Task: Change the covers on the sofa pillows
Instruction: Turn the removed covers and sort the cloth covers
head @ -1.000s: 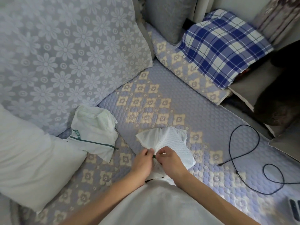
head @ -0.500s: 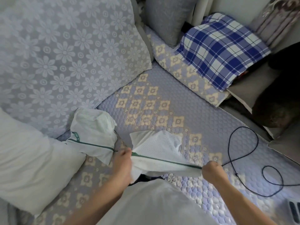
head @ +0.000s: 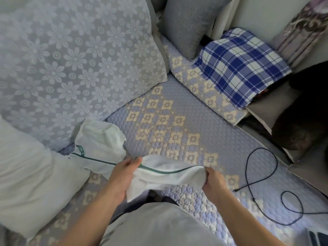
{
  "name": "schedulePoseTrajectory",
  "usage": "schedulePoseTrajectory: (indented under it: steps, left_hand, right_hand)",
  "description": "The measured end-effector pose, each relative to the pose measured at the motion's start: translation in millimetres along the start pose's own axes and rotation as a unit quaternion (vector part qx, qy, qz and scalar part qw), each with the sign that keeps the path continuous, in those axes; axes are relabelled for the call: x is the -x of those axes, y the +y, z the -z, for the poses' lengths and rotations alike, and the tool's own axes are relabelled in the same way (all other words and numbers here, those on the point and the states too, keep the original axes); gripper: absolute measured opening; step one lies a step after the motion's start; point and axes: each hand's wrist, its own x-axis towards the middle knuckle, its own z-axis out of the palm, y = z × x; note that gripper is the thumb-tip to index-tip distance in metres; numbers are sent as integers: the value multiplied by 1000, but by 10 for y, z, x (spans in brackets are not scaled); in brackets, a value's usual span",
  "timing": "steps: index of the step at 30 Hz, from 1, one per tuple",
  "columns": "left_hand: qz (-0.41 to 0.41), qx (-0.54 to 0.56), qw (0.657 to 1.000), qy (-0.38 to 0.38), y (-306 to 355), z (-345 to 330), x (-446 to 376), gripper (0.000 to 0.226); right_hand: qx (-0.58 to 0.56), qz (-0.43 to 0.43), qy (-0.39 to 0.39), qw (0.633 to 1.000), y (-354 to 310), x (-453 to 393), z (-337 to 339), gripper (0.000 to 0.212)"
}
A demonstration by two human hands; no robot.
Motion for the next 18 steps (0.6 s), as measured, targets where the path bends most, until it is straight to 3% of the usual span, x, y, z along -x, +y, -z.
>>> schedulePoseTrajectory:
  steps: [2, 5, 8, 9, 11, 14, 18]
  left_hand:
    - [-24, -48, 999, 10, 18, 176, 19, 43]
    - [-50, -55, 996, 53, 90, 478, 12, 14]
    - [-41, -81, 994, 68, 24, 954, 52, 19]
    - [-38, -107, 992, 51, -42, 1162, 91, 14]
    - [-26, -229, 972, -55, -183, 1533, 227, 12]
    - [6, -399, 896, -195, -431, 2126, 537, 9]
    - [6, -413, 887, -206, -777, 2778, 758, 45]
  right_hand:
    - [-26, 36, 8, 999, -3, 97, -51, 20]
    - [-42, 34, 9, 998, -66, 247, -202, 25]
    - [27, 85, -44, 995, -126, 487, -584, 21]
    - [52, 109, -61, 991, -118, 572, -746, 21]
    - [70, 136, -79, 985, -81, 715, -1043, 20]
    - [48, 125, -89, 987, 48, 919, -1585, 16]
    - [2, 111, -155, 982, 274, 1157, -2304, 15]
